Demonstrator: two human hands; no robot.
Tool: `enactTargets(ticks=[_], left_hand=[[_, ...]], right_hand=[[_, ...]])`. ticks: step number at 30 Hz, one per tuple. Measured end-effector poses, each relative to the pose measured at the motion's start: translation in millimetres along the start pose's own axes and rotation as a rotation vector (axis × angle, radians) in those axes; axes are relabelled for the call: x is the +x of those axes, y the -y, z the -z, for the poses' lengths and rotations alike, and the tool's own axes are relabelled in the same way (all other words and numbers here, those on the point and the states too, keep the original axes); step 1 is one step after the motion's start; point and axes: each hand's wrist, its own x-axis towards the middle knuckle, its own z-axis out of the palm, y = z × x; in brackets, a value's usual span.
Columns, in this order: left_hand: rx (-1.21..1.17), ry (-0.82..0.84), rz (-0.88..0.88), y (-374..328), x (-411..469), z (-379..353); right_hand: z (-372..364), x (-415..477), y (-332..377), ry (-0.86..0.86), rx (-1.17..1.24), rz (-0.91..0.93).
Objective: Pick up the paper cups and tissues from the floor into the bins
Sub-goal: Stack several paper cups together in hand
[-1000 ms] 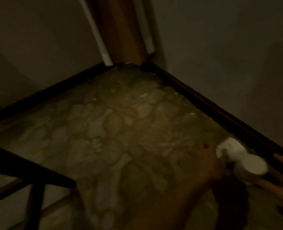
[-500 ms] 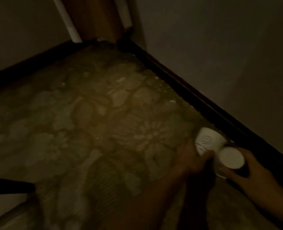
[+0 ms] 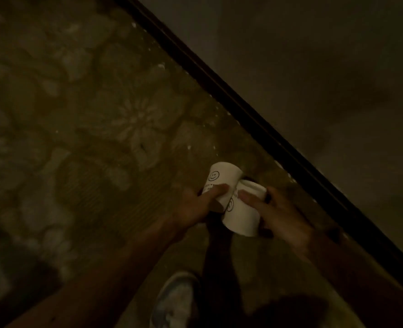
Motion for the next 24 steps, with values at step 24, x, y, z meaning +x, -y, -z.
enactTargets(ticks=[24], left_hand=[[0.036,0.299,0.171,-22,-346,-171]], right_hand=[[82,-403,-68,-0.329,0.605,-0.258]])
